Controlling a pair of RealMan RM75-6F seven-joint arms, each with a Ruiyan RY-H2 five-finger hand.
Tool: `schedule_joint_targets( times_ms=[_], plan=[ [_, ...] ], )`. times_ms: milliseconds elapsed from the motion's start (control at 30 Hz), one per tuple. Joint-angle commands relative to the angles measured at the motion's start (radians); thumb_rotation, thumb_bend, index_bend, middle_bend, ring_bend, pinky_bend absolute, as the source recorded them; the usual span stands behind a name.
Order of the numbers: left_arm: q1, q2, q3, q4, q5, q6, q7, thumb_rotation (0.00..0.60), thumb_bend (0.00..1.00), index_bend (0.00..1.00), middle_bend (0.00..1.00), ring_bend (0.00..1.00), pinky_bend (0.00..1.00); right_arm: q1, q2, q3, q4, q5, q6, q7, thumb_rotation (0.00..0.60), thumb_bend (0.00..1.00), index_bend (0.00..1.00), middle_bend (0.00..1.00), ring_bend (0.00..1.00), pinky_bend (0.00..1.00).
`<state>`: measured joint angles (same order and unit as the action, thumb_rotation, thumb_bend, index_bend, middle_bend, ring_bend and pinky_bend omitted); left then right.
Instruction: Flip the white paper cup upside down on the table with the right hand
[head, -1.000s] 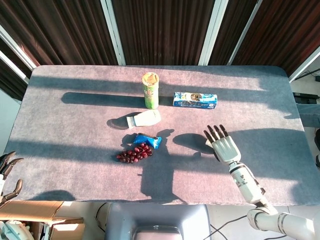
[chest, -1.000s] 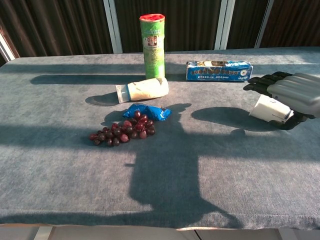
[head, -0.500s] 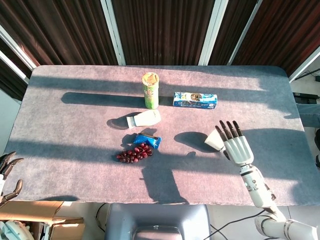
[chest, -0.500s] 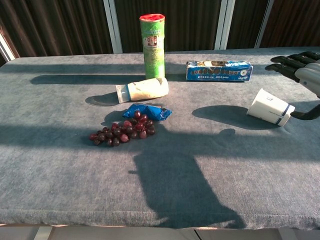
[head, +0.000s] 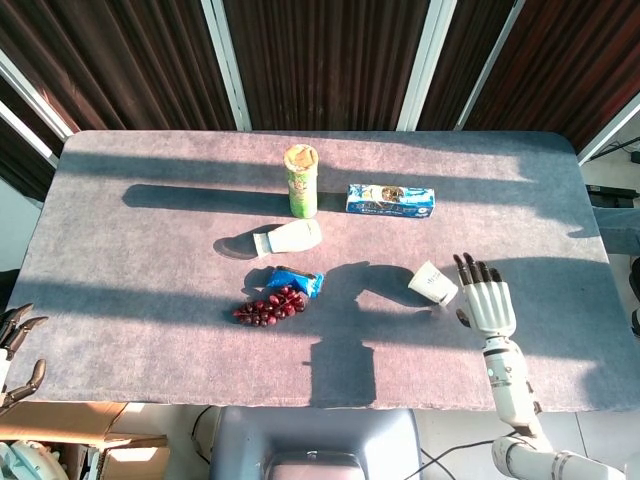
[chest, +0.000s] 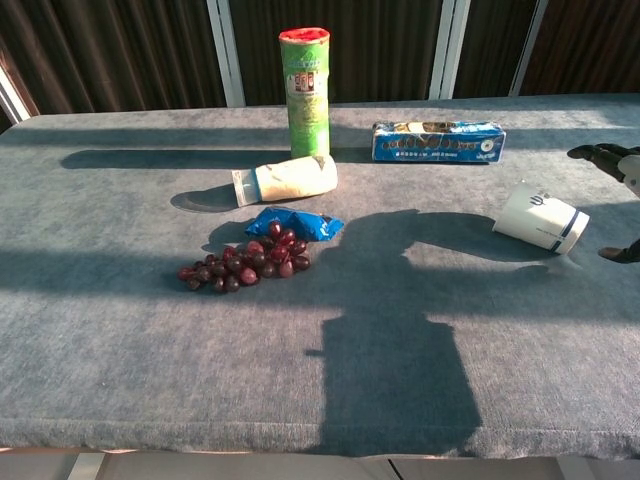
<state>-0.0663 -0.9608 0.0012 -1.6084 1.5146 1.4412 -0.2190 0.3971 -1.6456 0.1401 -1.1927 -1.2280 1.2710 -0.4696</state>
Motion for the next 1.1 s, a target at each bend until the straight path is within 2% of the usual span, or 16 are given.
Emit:
schedule_joint_targets(
  times_ms=[33, 633, 967, 1033, 1100],
  plan=[
    [0.0, 0.001, 0.001, 0.0, 0.002, 0.0, -0.001, 0.6, 0.48, 0.21, 0.06, 0.0, 0.13, -0.001, -0.044, 0.015, 0.042, 0.007, -0.012, 0.059, 0.6, 0.34, 0.2, 0.23, 0.26, 0.41],
    [0.0, 0.003, 0.005, 0.0, 0.009, 0.001, -0.005, 0.6, 0.48, 0.21, 0.08, 0.0, 0.13, 0.014, -0.195, 0.066, 0.172, 0.014, -0.002, 0.139, 0.6, 0.34, 0.24, 0.26, 0.28, 0.43],
    [-0.002, 0.004, 0.009, -0.002, 0.013, -0.002, -0.002, 0.6, 0.48, 0.21, 0.08, 0.0, 0.13, 0.03, -0.257, 0.081, 0.281, -0.002, 0.01, 0.161, 0.6, 0.34, 0.31, 0.31, 0.35, 0.51],
    [-0.002, 0.004, 0.009, -0.002, 0.012, -0.004, -0.001, 0.6, 0.48, 0.21, 0.08, 0.0, 0.13, 0.035, -0.267, 0.082, 0.308, -0.008, 0.01, 0.172, 0.6, 0.37, 0.33, 0.31, 0.37, 0.52],
    [-0.002, 0.005, 0.01, -0.003, 0.012, -0.006, -0.001, 0.6, 0.48, 0.21, 0.08, 0.0, 0.13, 0.038, -0.277, 0.081, 0.337, -0.016, 0.01, 0.181, 0.6, 0.45, 0.36, 0.33, 0.39, 0.55]
  ],
)
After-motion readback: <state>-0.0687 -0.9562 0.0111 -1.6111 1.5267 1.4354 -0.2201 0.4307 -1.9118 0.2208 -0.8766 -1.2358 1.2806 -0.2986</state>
